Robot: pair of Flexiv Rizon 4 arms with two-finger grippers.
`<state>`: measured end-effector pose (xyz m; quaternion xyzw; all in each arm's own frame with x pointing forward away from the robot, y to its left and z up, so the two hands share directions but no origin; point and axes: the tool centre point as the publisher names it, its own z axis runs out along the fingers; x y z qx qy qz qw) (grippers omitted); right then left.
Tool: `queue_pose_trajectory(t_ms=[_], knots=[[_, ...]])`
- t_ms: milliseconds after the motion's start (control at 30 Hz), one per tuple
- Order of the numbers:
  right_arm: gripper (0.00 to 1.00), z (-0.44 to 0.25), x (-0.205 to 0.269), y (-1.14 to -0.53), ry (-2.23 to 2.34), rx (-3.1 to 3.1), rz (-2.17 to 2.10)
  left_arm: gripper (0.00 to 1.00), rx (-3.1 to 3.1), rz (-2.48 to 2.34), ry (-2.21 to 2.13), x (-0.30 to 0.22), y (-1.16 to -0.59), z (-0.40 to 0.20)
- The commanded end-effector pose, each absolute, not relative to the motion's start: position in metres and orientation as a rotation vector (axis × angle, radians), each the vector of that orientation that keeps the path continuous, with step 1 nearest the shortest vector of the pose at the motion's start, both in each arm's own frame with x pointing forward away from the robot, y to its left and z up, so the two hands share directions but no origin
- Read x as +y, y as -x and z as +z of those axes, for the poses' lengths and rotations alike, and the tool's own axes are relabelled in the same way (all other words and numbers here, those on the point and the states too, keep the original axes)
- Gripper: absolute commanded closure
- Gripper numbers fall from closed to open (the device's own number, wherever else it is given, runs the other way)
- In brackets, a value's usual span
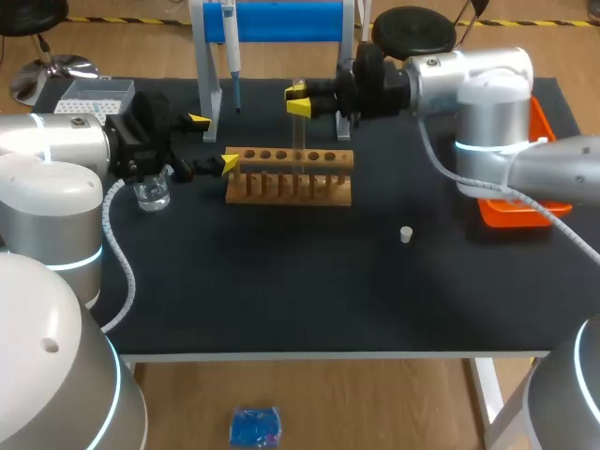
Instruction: Invert the test tube, pick up the pipette, mount the tip to pipette, aspirate from beaker and dispense into the tube, eject the tip, return the pipette, and cap with the stopper.
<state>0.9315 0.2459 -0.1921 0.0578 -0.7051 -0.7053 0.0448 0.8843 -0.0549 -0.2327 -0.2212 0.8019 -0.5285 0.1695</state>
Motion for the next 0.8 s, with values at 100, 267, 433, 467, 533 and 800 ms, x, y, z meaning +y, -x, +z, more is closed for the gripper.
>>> queue_pose_trajectory(t_ms=[100,267,433,467,533,800], knots=[[1.0,-0.173,0.24,-0.921,-0.176,-2.177,-2.147,0.0,2.285,-1.499,0.628,-0.055,-0.885,-0.232],[1.0,-0.157,0.235,-0.916,-0.14,-2.189,-2.133,0.0,2.285,-1.499,0.628,-0.055,-0.885,-0.232],[1.0,-0.153,0.233,-0.915,-0.126,-2.185,-2.132,0.0,2.285,-1.499,0.628,-0.055,-0.885,-0.232],[1.0,-0.153,0.233,-0.915,-0.126,-2.185,-2.132,0.0,2.285,-1.499,0.628,-0.055,-0.885,-0.232],[1.0,-0.153,0.233,-0.915,-0.126,-2.185,-2.132,0.0,2.285,-1.499,0.628,-0.055,-0.885,-0.232],[1.0,-0.153,0.233,-0.915,-0.126,-2.185,-2.132,0.0,2.285,-1.499,0.628,-0.055,-0.885,-0.232]])
